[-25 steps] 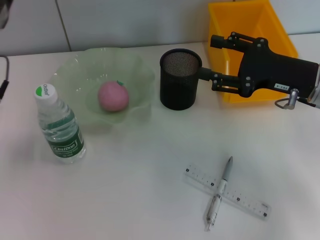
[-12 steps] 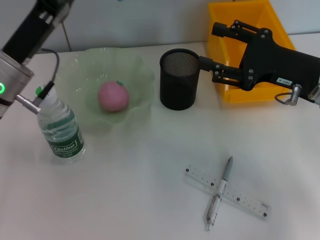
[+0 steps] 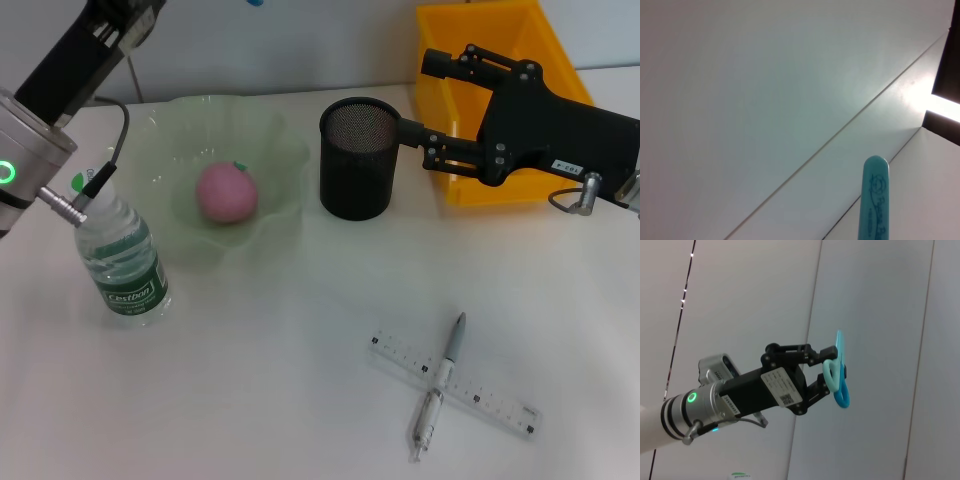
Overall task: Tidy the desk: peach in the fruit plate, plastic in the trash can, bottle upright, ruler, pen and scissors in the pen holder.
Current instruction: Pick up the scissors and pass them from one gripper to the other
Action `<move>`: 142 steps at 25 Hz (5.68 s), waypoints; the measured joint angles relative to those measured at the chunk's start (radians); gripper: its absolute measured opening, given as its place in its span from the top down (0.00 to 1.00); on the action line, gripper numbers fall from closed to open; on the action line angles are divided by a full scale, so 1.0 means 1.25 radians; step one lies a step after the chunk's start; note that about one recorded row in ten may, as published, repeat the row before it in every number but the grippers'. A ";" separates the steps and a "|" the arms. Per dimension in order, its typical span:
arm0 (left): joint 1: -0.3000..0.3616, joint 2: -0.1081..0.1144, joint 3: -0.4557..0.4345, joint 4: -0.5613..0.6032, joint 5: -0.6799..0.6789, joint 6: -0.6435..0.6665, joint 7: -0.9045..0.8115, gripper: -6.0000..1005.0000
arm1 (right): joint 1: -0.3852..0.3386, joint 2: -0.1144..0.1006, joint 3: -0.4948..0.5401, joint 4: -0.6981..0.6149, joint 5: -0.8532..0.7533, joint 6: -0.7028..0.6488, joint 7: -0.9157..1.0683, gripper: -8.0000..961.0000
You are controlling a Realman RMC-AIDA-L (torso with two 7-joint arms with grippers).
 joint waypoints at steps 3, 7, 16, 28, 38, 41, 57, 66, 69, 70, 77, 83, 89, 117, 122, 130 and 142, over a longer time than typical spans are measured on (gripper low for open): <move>0.005 0.001 0.001 0.011 0.001 0.000 -0.006 0.69 | 0.000 0.000 0.001 -0.001 0.000 0.000 -0.001 0.21; 0.013 0.005 0.001 0.026 0.002 0.000 -0.019 0.69 | -0.006 0.000 0.009 -0.007 0.004 0.000 -0.009 0.21; 0.003 0.007 -0.001 0.059 0.024 -0.021 -0.056 0.68 | -0.037 -0.004 0.010 -0.035 0.061 -0.022 -0.045 0.21; -0.010 0.001 0.032 0.095 0.053 -0.062 -0.080 0.67 | -0.031 -0.014 0.007 -0.030 0.061 -0.028 -0.050 0.21; 0.014 -0.005 0.146 0.113 -0.003 -0.053 -0.110 0.67 | -0.042 -0.003 0.005 -0.009 0.062 -0.080 -0.074 0.21; 0.034 -0.005 0.226 0.112 -0.097 -0.058 -0.079 0.67 | -0.043 -0.001 0.009 0.028 0.074 -0.092 -0.110 0.21; 0.089 -0.005 0.595 0.165 -0.571 -0.100 0.072 0.66 | -0.011 0.005 0.000 0.272 0.209 -0.137 -0.383 0.22; 0.112 -0.005 0.685 0.208 -0.681 -0.115 0.156 0.66 | 0.013 0.007 0.004 0.321 0.210 -0.163 -0.451 0.22; 0.112 -0.005 0.687 0.210 -0.682 -0.116 0.160 0.65 | 0.020 0.007 0.005 0.325 0.211 -0.168 -0.461 0.22; 0.112 -0.005 0.696 0.221 -0.684 -0.128 0.171 0.65 | 0.024 0.007 0.003 0.328 0.217 -0.168 -0.465 0.22; 0.109 -0.005 0.712 0.242 -0.701 -0.148 0.197 0.65 | 0.052 0.009 0.005 0.370 0.237 -0.169 -0.519 0.22; 0.106 -0.005 0.728 0.252 -0.731 -0.156 0.222 0.65 | 0.076 0.009 0.000 0.415 0.272 -0.169 -0.586 0.22; 0.107 -0.005 0.729 0.252 -0.736 -0.157 0.223 0.64 | 0.096 0.009 0.001 0.422 0.275 -0.167 -0.591 0.22; 0.109 -0.005 0.742 0.272 -0.747 -0.168 0.214 0.63 | 0.141 0.010 0.007 0.446 0.275 -0.157 -0.643 0.22; 0.110 -0.005 0.745 0.273 -0.747 -0.168 0.214 0.63 | 0.144 0.011 0.007 0.447 0.275 -0.157 -0.643 0.31; 0.110 -0.005 0.747 0.273 -0.747 -0.168 0.214 0.62 | 0.147 0.011 0.008 0.447 0.275 -0.156 -0.644 0.61; 0.107 -0.005 0.748 0.273 -0.747 -0.166 0.214 0.62 | 0.156 0.011 0.009 0.447 0.283 -0.144 -0.644 0.74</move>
